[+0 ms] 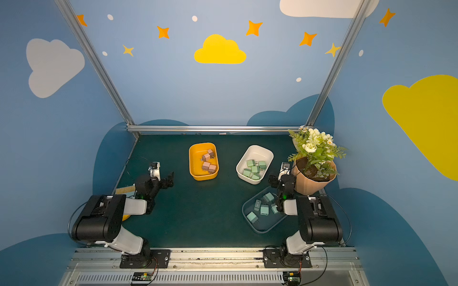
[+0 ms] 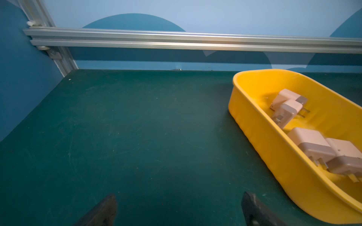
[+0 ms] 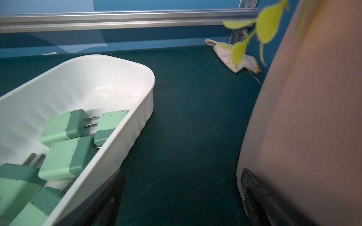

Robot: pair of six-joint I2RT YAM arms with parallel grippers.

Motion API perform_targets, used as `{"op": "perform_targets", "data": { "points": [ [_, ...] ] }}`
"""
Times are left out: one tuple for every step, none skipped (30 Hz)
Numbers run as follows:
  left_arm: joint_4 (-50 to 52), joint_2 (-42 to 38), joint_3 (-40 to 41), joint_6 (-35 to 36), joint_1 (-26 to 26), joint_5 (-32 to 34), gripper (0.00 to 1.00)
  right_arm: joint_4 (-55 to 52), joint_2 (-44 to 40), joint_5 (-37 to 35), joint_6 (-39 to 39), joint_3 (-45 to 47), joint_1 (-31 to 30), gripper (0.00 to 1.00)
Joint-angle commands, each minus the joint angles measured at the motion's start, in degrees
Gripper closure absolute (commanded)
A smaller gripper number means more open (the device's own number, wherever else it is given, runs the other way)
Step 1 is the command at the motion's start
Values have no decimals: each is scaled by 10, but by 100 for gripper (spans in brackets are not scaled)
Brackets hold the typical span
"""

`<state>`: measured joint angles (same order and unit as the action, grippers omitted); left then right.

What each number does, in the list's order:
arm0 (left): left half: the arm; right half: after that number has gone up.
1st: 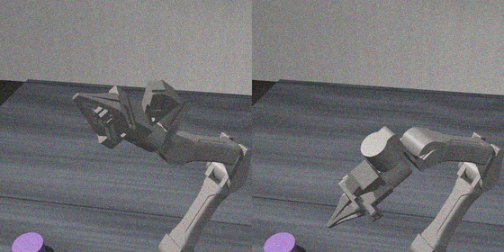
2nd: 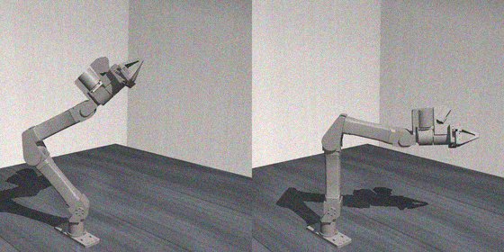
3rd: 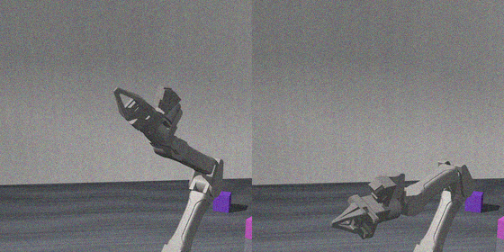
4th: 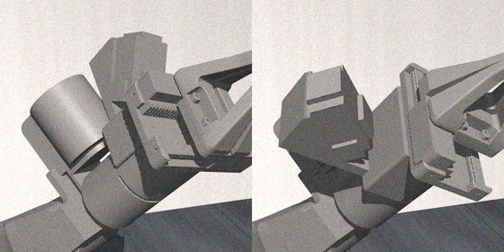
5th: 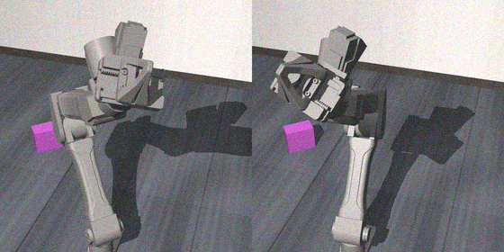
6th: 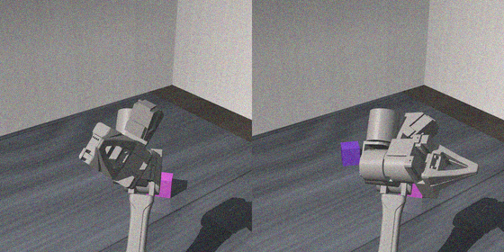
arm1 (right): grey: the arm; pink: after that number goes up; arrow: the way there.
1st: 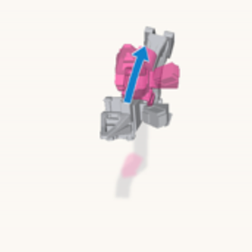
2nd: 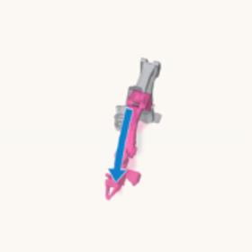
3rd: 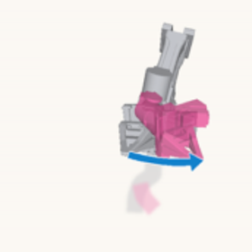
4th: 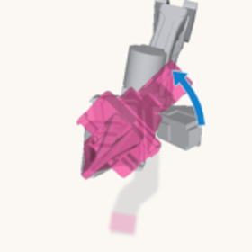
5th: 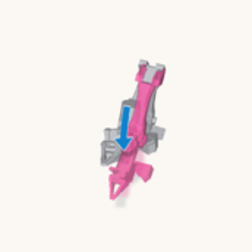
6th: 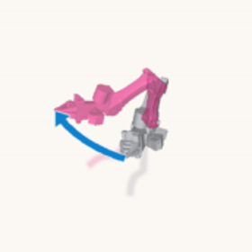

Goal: Place the plugs by color into the storage box
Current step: Reset both arms

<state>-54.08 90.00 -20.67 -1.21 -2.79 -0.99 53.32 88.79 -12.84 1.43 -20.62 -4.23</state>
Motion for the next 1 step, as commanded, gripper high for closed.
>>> {"op": "perform_targets", "data": {
  "points": [
    [-9, 3, 2, -7, -2, -12, 0, 30, 6, -6, -2, 6, -3, 6]
  ]
}}
